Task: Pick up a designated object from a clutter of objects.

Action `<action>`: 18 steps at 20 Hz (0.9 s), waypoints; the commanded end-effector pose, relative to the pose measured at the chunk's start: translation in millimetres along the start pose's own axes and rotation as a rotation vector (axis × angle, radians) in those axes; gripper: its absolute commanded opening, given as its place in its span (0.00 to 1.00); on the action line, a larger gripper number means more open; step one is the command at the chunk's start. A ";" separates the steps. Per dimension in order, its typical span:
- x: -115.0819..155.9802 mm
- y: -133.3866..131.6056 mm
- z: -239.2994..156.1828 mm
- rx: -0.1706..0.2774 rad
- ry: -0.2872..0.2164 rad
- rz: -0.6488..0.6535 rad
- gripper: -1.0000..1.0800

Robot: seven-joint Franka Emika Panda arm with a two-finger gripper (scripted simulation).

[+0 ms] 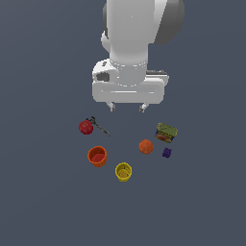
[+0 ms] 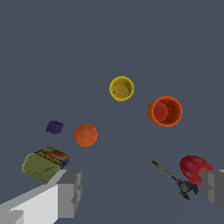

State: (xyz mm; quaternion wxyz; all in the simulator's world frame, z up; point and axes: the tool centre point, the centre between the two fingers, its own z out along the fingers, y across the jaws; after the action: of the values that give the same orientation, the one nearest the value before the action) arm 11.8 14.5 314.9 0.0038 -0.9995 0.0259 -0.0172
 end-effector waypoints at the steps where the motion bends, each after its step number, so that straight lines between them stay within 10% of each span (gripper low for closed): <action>1: 1.0 -3.0 6.7 -0.001 -0.002 0.023 0.96; 18: 5.3 -41.9 90.5 -0.008 -0.013 0.326 0.96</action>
State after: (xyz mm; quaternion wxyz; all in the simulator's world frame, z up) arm 22.2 52.6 233.5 0.0028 -0.9850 0.1720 -0.0102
